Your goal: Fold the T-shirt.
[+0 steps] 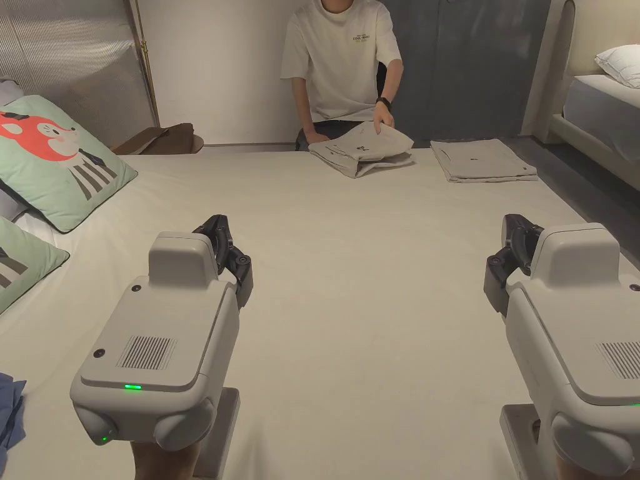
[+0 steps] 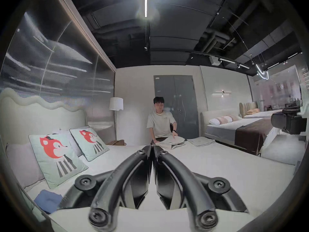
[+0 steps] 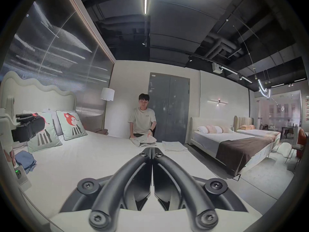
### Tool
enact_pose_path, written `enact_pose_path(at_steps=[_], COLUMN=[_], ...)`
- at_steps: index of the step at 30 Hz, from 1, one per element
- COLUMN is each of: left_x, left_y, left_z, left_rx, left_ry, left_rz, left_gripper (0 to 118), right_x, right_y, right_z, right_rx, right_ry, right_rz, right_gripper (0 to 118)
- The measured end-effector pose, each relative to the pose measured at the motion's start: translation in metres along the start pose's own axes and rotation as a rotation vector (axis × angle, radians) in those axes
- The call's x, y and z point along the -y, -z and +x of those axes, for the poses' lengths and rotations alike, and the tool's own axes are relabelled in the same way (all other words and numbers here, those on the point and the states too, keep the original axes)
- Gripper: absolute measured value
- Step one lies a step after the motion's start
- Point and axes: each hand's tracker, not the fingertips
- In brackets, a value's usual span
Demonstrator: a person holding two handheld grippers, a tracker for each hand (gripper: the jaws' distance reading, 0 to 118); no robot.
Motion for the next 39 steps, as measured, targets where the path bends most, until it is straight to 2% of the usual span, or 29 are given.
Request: enact_pose_path(at_steps=[39], left_x=[0.006], left_y=[-0.003], left_z=[-0.011], left_rx=[-0.020], left_ry=[-0.028], left_rz=[-0.028], left_gripper=[0], right_x=[-0.003], right_y=[-0.001], right_z=[-0.008], right_rx=[-0.016], right_ry=[-0.018], right_rz=[0.000], right_gripper=[0])
